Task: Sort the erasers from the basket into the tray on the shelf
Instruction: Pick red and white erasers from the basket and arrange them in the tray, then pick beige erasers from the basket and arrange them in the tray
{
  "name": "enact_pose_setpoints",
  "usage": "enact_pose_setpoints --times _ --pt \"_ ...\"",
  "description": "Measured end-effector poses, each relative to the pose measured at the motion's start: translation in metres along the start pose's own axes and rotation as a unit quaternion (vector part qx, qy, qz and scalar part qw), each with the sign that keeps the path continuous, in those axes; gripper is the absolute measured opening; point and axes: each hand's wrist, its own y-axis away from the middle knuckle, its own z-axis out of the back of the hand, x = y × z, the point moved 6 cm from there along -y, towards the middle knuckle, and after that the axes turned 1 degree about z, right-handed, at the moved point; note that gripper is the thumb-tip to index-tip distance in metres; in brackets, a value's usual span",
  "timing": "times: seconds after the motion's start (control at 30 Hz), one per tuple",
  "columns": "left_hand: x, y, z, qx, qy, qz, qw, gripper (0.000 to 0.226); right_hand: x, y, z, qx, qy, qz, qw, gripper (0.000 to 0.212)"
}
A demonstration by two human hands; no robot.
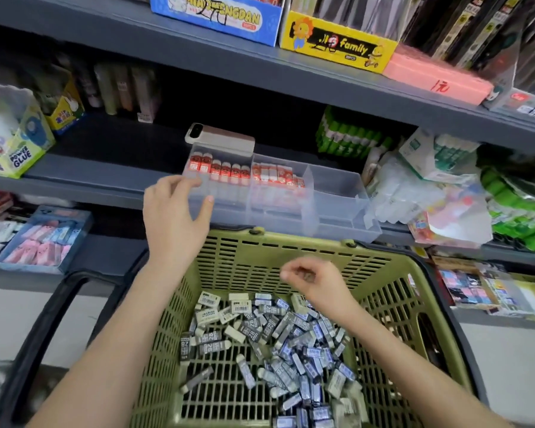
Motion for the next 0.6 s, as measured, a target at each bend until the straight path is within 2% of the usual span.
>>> enact_pose_setpoints --times 0.13,0.23,0.3,0.33,0.4,0.5,0.6 --pt "-0.012 0.017 0.003 -0.033 -0.026 -0.044 0.998 0.024 -0.084 0.015 -0.013 0.000 0.114 -0.127 0.985 0.020" --pt "-0.029 0.035 0.009 -0.086 -0.050 -0.105 0.989 0.015 -0.111 0.012 -0.033 0.008 0.190 -0.171 0.967 0.031" --pt "-0.037 0.050 0.005 -0.072 -0.029 -0.144 0.987 0.009 -0.121 0.009 -0.048 0.023 0.201 -0.196 0.960 0.038" --pt "-0.039 0.058 -0.004 -0.026 -0.010 -0.153 0.988 0.008 -0.125 0.008 -0.053 0.024 0.193 -0.210 0.958 0.040" --pt "-0.033 0.075 -0.035 0.127 0.005 -0.138 0.982 0.014 -0.130 0.007 -0.057 0.011 0.175 -0.224 0.959 0.036" --pt "-0.002 0.107 -0.095 0.345 -0.086 -0.103 0.929 0.031 -0.137 0.012 -0.053 0.003 0.131 -0.237 0.963 0.027" --pt "0.031 0.127 -0.130 0.429 -0.149 -0.065 0.889 0.038 -0.140 0.023 -0.042 0.013 0.075 -0.258 0.963 0.029"
